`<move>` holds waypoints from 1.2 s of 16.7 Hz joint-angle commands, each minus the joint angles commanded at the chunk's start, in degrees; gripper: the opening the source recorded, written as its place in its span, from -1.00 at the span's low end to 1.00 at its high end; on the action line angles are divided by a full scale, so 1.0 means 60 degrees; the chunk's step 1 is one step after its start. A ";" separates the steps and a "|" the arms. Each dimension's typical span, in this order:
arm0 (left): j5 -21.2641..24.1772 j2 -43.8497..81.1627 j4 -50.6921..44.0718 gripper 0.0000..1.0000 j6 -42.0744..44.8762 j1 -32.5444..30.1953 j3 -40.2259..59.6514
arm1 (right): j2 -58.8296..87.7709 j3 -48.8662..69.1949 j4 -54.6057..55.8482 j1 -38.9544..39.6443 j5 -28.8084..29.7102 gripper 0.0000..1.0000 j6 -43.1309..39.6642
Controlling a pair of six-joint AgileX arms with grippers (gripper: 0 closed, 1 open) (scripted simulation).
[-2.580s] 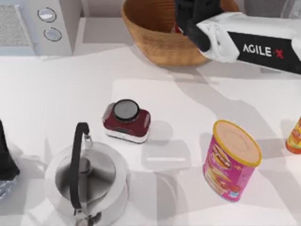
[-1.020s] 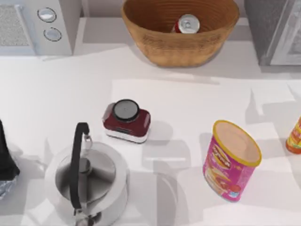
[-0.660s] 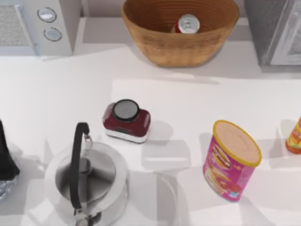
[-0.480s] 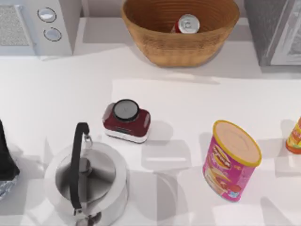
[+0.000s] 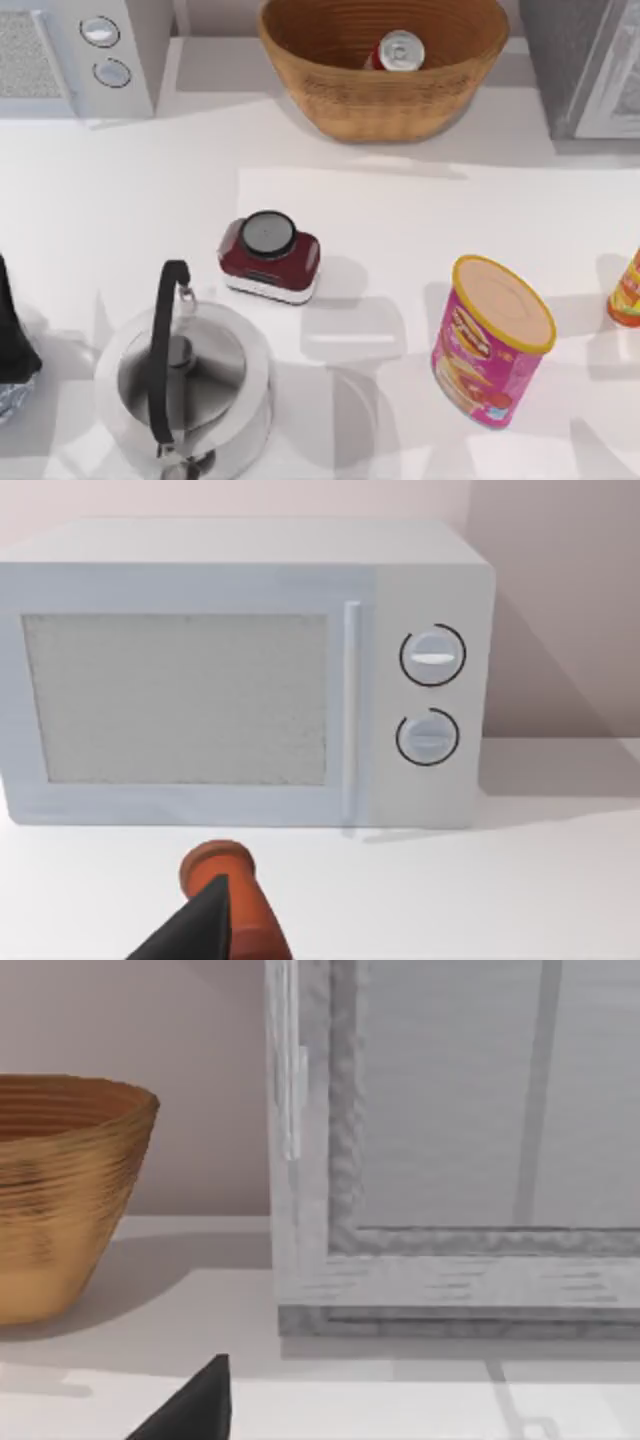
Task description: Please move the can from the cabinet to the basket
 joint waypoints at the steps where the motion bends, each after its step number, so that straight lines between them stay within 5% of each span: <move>1: 0.0000 0.0000 0.0000 1.00 0.0000 0.0000 0.0000 | 0.0095 0.0006 0.0064 -0.0064 -0.0073 1.00 -0.0013; 7: 0.0000 0.0000 0.0000 1.00 0.0000 0.0000 0.0000 | 0.2641 0.0547 0.2017 -0.1731 -0.1734 1.00 -0.0017; 20: 0.0000 0.0000 0.0000 1.00 0.0000 0.0000 0.0000 | 1.1892 0.2753 0.9266 -0.7879 -0.7763 1.00 0.0193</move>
